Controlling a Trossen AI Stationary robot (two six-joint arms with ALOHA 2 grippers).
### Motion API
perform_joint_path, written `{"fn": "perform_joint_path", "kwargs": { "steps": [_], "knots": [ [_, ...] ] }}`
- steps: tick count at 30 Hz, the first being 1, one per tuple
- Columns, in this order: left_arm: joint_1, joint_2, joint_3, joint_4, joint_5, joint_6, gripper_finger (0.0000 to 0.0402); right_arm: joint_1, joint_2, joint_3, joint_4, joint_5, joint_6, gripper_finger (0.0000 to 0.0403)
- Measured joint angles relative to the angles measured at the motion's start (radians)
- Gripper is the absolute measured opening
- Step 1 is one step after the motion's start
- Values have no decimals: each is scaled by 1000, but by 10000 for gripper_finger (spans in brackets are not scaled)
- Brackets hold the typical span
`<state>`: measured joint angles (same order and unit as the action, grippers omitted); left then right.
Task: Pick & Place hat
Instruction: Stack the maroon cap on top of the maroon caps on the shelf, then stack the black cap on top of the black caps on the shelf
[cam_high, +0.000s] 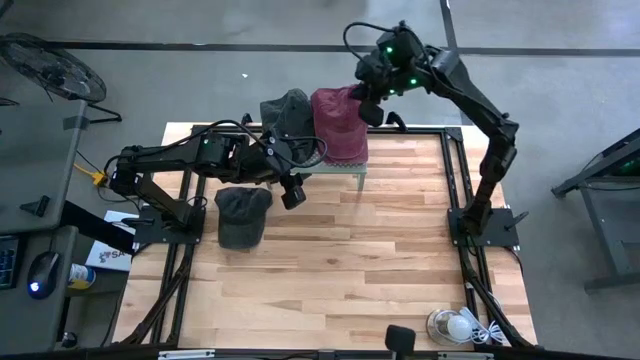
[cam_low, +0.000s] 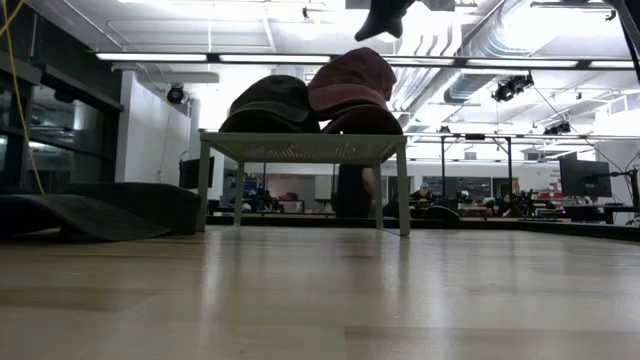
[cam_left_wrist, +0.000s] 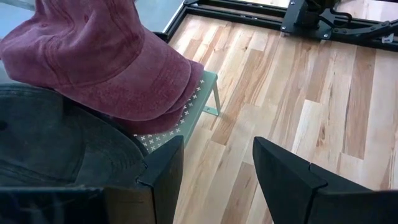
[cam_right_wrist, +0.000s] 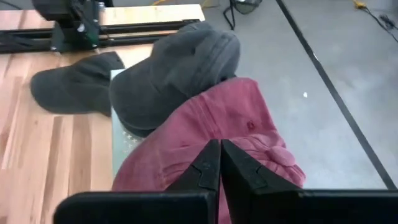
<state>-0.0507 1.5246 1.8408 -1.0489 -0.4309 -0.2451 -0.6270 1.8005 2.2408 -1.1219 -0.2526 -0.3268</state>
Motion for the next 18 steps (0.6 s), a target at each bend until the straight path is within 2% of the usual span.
{"fn": "perform_joint_path", "kwargs": {
  "steps": [6, 12, 18],
  "knots": [
    [0, 0, 0, 0, 0, 0, 188, -2, 32, 1, -34, 73, 36, 2],
    [0, 0, 0, 0, 0, 0, 188, -8, 65, 0, -71, 73, 39, 1],
    [0, 0, 0, 0, 0, 0, 188, -8, 42, 2, -6, 72, 65, 1]
  ]
}}
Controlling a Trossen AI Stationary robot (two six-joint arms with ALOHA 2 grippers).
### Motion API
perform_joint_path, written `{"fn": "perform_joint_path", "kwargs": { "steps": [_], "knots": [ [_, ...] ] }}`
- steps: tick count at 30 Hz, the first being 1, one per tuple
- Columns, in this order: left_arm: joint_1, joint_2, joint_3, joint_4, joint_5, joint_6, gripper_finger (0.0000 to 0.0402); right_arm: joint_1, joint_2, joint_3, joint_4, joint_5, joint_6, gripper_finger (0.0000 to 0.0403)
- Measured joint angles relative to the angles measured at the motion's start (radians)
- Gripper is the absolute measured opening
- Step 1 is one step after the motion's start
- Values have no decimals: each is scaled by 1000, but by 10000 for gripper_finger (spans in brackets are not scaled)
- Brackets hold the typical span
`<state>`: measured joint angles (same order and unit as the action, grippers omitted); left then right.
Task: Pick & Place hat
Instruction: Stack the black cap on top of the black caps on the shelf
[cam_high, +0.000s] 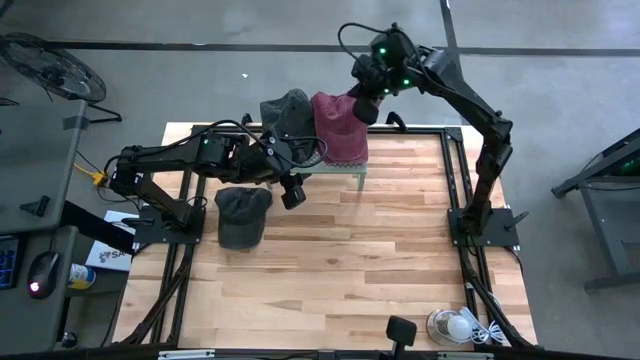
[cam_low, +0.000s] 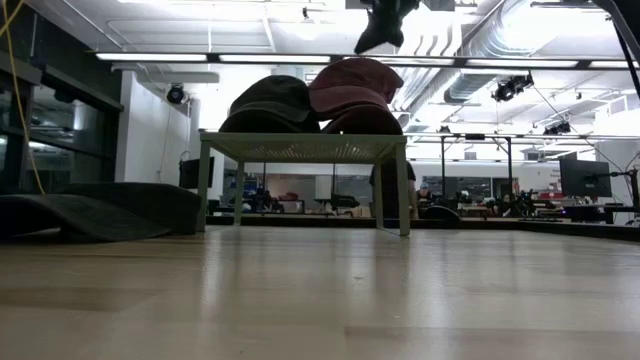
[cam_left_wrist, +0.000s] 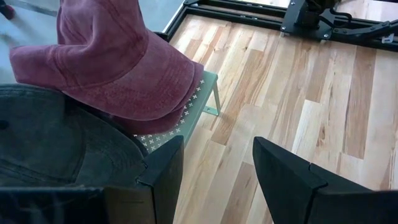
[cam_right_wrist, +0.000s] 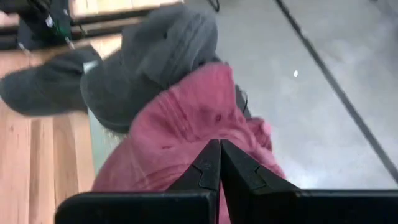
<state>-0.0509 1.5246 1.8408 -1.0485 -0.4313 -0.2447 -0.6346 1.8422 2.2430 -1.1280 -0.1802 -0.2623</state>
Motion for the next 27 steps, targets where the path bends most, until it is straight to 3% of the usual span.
{"fn": "perform_joint_path", "kwargs": {
  "steps": [17, 27],
  "knots": [
    [0, -31, 0, -14, -60, -34, 188, 34, -178, 2, -2, -2, 54, 0],
    [-2, -30, -18, -218, -75, -173, 188, 89, -302, 2, -186, 31, 64, 0]
  ]
}}
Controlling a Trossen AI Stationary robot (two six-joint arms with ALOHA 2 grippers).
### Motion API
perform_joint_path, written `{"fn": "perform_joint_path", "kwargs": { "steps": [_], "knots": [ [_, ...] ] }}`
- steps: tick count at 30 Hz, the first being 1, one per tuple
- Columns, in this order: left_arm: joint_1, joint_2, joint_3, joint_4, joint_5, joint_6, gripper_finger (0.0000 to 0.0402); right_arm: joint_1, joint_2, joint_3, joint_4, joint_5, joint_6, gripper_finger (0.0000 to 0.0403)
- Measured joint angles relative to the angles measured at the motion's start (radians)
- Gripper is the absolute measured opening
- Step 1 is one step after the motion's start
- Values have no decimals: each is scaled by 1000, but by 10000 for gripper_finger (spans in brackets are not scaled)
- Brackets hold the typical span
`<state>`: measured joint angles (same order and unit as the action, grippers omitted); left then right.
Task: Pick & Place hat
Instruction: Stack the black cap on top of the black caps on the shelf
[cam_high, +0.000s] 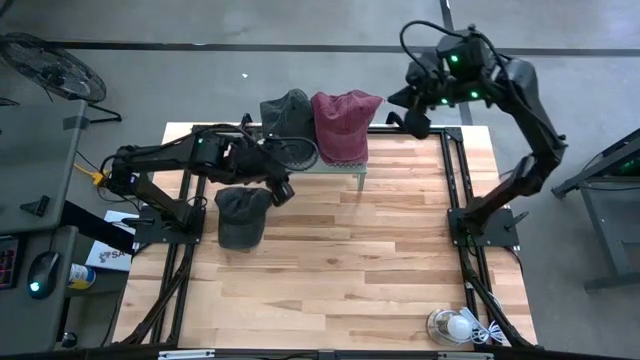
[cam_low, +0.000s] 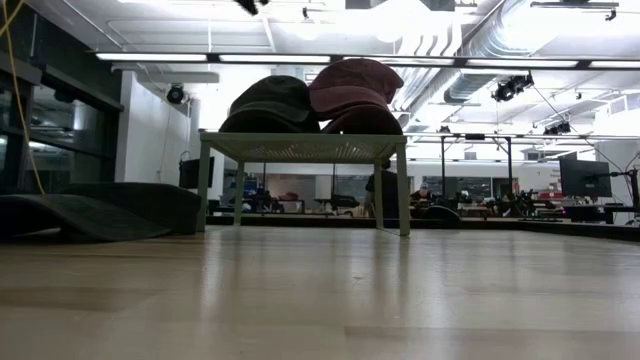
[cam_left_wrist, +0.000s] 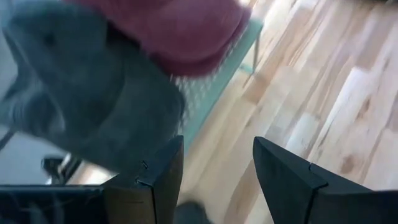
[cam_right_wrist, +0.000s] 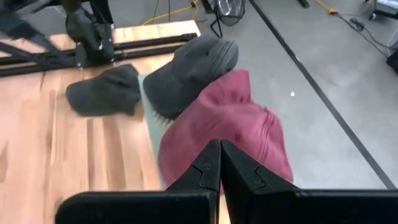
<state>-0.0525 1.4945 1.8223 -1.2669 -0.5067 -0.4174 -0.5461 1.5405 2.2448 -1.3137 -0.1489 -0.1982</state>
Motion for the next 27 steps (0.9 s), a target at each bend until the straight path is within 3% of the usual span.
{"fn": "perform_joint_path", "kwargs": {
  "steps": [11, 22, 27],
  "knots": [
    [-67, -13, -131, -181, 46, -309, 188, 95, -86, -2, -181, 167, 89, 0],
    [-198, -189, -513, -165, 36, -923, 188, 185, -156, -2, -215, 174, 164, 0],
    [-196, -280, -679, -139, 61, -1076, 189, 215, -160, -2, -216, 185, 175, 0]
  ]
}}
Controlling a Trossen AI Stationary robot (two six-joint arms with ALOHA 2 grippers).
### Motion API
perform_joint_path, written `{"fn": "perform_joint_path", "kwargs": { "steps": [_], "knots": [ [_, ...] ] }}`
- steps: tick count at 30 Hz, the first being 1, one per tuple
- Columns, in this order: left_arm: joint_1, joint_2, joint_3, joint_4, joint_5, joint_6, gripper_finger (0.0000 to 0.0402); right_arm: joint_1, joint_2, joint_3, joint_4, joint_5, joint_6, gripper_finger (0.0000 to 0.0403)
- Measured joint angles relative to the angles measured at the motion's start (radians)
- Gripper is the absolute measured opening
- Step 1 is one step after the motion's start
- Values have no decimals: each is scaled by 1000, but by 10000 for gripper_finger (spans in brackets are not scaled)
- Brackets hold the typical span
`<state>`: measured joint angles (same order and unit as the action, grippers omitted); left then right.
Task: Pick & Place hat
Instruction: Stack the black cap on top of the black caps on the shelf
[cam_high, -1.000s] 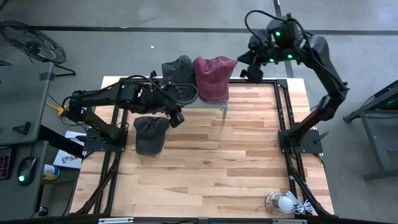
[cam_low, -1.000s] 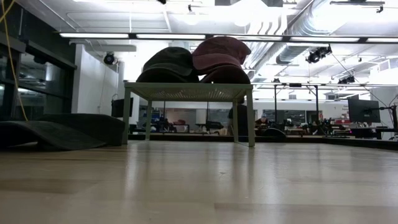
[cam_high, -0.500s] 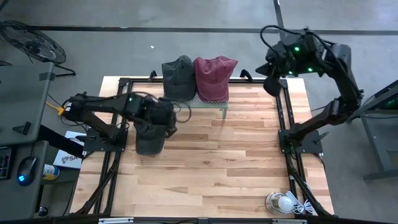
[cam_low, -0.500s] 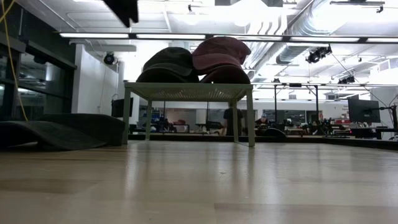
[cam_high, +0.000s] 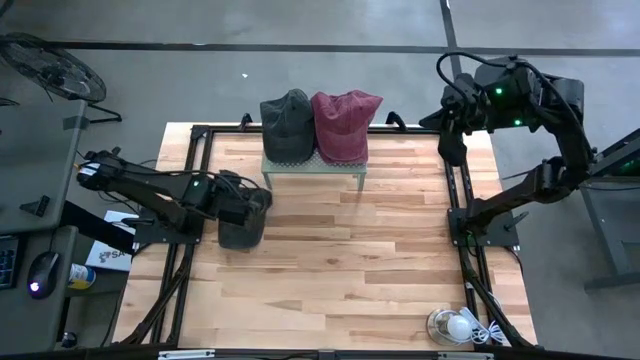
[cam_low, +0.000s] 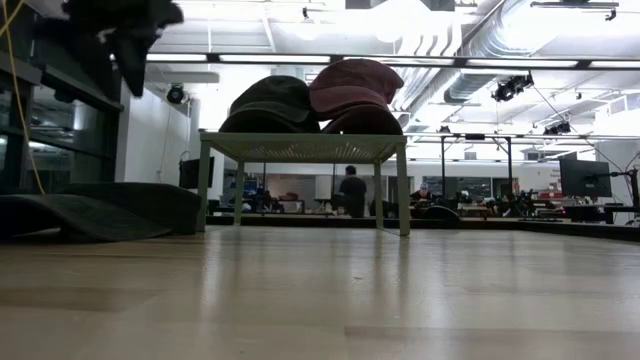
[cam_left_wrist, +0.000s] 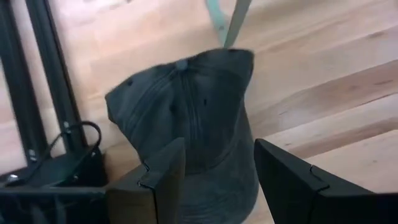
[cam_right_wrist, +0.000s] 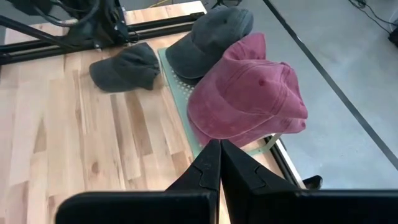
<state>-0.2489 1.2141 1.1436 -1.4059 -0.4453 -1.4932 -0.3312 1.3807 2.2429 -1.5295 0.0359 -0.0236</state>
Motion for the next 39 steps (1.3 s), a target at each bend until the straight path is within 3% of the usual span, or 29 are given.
{"fn": "perform_joint_path", "kwargs": {
  "steps": [4, 8, 14, 19, 28, 33, 39],
  "knots": [
    [7, -51, -117, 58, 20, -14, 205, 19, 0, 0, 0, 0, 9, 0],
    [60, -66, -212, 77, 67, -5, 250, 32, 1, 0, 0, 7, 24, 0],
    [202, -66, -303, 160, 94, 250, 300, 46, 2, 0, 0, 18, 46, 0],
    [355, -66, -370, 280, 160, 475, 303, 47, 6, 0, 0, 18, 69, 0],
    [570, -66, -401, 333, 239, 792, 303, 46, 31, 0, 0, 12, 76, 0],
    [677, -66, -401, 370, 335, 925, 303, 46, 48, 0, 0, 10, 77, 0],
    [762, -66, -401, 363, 362, 1005, 303, 46, 62, 0, 1, 10, 78, 0]
  ]
}}
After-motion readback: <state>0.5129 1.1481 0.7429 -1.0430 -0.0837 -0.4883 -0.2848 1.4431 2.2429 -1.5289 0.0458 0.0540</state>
